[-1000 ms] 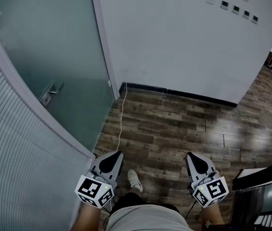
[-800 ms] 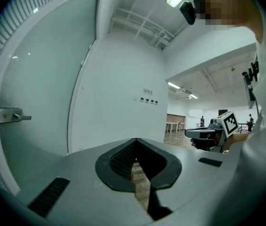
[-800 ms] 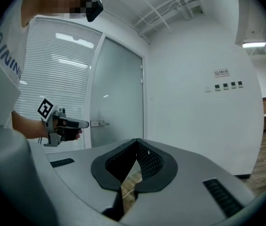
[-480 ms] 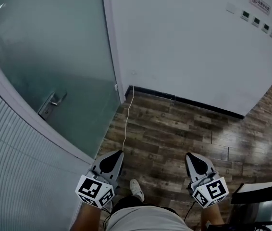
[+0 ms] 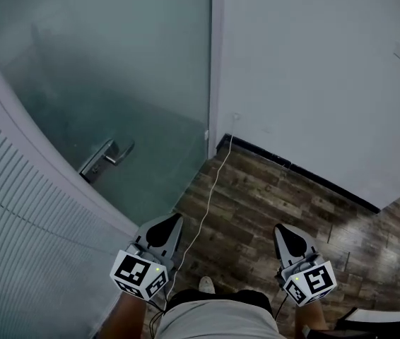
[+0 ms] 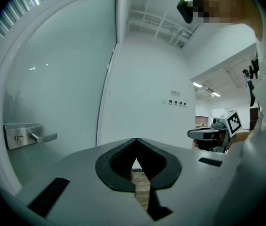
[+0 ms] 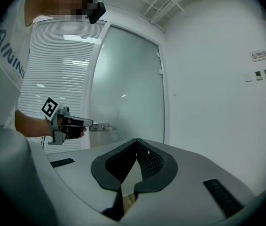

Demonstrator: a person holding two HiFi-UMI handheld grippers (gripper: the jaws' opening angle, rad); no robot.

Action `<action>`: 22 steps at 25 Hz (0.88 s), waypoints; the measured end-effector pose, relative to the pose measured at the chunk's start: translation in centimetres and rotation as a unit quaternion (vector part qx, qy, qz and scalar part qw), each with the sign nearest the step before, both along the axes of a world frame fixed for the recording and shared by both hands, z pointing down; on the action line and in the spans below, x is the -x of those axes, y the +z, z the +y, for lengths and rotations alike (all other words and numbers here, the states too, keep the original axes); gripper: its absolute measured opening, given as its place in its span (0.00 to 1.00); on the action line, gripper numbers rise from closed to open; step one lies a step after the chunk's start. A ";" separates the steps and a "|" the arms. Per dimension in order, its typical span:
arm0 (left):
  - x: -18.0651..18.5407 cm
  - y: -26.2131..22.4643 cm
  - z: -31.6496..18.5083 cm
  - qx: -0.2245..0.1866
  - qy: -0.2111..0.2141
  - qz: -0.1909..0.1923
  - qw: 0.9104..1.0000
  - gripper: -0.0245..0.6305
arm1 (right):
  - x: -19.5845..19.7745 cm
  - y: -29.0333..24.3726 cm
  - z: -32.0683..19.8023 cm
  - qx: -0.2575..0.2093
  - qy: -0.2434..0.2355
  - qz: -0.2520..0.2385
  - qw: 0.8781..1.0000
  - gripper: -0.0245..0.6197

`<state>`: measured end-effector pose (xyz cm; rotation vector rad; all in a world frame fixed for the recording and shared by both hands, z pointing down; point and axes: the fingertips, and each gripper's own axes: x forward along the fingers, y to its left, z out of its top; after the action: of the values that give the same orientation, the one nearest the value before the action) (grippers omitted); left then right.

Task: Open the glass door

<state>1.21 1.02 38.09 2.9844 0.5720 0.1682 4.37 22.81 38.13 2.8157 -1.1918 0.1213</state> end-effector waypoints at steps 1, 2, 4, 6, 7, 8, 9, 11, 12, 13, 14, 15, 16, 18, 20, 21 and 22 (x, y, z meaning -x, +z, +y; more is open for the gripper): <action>-0.4 0.0 -0.8 -0.001 -0.006 0.000 1.000 0.04 | -0.7 0.1 -0.9 0.001 -0.008 -0.001 1.000 0.04; -0.8 0.1 -1.6 -0.002 -0.013 -0.001 1.000 0.04 | -1.4 0.1 -1.8 0.001 -0.017 -0.002 1.000 0.04; -1.5 0.2 -3.1 -0.003 -0.029 -0.003 1.000 0.04 | -2.7 0.3 -3.5 0.002 -0.034 -0.006 0.999 0.04; -2.1 0.3 -4.5 0.001 -0.046 -0.004 0.999 0.04 | -4.1 0.3 -5.2 0.004 -0.054 -0.007 0.999 0.04; -2.4 0.3 -5.1 0.001 -0.054 -0.003 0.999 0.04 | -4.8 0.2 -6.2 0.004 -0.065 -0.006 0.998 0.04; -2.6 0.3 -5.8 0.001 -0.063 -0.003 0.998 0.04 | -5.5 0.1 -7.1 0.004 -0.077 -0.004 0.997 0.04; -2.8 0.3 -6.4 0.001 -0.073 -0.003 0.997 0.04 | -6.3 0.0 -8.1 0.005 -0.089 -0.003 0.996 0.04; -3.3 0.4 -7.8 -0.001 -0.096 -0.003 0.995 0.04 | -7.7 0.1 -10.1 0.005 -0.115 -0.002 0.993 0.04; -3.6 0.5 -8.5 -0.001 -0.107 -0.004 0.994 0.04 | -8.4 0.2 -11.1 0.005 -0.128 -0.002 0.992 0.04; -4.0 0.7 -9.3 -0.001 -0.119 -0.004 0.993 0.04 | -9.2 0.4 -12.1 0.004 -0.141 -0.001 0.990 0.04; -4.4 0.8 -10.0 0.000 -0.132 -0.004 0.991 0.04 | -10.0 0.5 -13.1 0.004 -0.154 0.000 0.988 0.04; -4.9 0.8 -10.6 0.000 -0.144 -0.004 0.990 0.04 | -10.8 0.6 -14.0 0.003 -0.167 -0.001 0.986 0.04; -5.3 0.8 -11.2 0.000 -0.156 -0.005 0.988 0.04 | -11.7 0.7 -14.9 0.001 -0.180 -0.002 0.984 0.04; -6.3 0.8 -12.3 0.001 -0.181 -0.004 0.984 0.04 | -13.7 0.7 -16.7 0.000 -0.206 -0.005 0.979 0.04; -7.3 0.7 -13.7 -0.001 -0.208 -0.005 0.978 0.04 | -15.9 0.7 -18.8 -0.001 -0.234 -0.007 0.972 0.04; -7.6 0.7 -14.4 -0.001 -0.225 -0.006 0.974 0.04 | -17.0 0.7 -20.0 -0.001 -0.250 -0.009 0.968 0.04; -7.8 0.6 -15.1 0.000 -0.245 -0.008 0.969 0.04 | -17.9 0.7 -21.2 0.000 -0.269 -0.012 0.963 0.04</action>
<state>8.97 -14.09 38.72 3.0064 -0.1775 0.1491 22.30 1.60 38.79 2.3840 -1.9012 0.1155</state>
